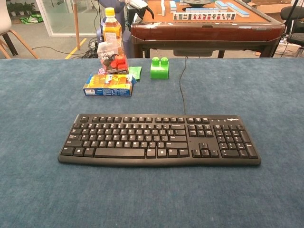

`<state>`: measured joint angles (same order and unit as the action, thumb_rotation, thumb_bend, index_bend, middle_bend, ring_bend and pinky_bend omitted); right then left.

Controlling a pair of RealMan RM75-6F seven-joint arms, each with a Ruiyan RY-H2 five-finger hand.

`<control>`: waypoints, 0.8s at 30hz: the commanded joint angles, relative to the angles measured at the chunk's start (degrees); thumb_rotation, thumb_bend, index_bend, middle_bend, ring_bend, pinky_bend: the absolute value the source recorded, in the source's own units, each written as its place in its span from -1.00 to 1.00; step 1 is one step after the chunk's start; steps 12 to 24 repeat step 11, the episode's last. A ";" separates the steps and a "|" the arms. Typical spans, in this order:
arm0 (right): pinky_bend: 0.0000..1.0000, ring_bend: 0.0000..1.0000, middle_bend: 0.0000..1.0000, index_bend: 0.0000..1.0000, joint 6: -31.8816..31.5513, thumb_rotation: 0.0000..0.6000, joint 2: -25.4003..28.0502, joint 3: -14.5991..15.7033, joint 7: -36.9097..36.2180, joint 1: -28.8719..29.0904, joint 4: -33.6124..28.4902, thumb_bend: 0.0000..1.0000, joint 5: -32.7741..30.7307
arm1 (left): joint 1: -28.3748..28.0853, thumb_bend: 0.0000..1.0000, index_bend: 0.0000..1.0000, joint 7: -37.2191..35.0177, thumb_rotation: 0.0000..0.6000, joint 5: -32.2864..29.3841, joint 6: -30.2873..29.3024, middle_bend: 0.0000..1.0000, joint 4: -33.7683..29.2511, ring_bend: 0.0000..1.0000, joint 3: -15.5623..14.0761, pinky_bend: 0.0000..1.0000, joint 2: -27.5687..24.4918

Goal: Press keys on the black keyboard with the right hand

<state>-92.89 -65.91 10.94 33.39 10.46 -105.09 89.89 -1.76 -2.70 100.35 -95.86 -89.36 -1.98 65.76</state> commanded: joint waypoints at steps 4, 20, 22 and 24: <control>0.07 -0.24 -0.09 -0.13 1.33 1.00 1.63 -1.23 -3.57 -0.79 0.22 0.84 1.12 | -0.06 -0.71 -0.11 -0.54 1.00 -0.41 -0.02 -0.40 -0.27 -0.46 0.22 -0.01 -0.11; 0.07 -0.24 -0.09 -0.13 2.95 1.00 2.81 -1.98 -5.35 -1.57 -0.35 0.84 2.26 | -0.19 -0.71 -0.11 -0.17 1.00 -0.09 0.16 -0.40 -0.27 -0.46 0.07 -0.01 -0.03; 0.07 -0.24 -0.09 -0.13 2.95 1.00 2.81 -1.98 -5.35 -1.57 -0.35 0.84 2.26 | -0.19 -0.71 -0.11 -0.17 1.00 -0.09 0.16 -0.40 -0.27 -0.46 0.07 -0.01 -0.03; 0.07 -0.24 -0.09 -0.13 2.95 1.00 2.81 -1.98 -5.35 -1.57 -0.35 0.84 2.26 | -0.19 -0.71 -0.11 -0.17 1.00 -0.09 0.16 -0.40 -0.27 -0.46 0.07 -0.01 -0.03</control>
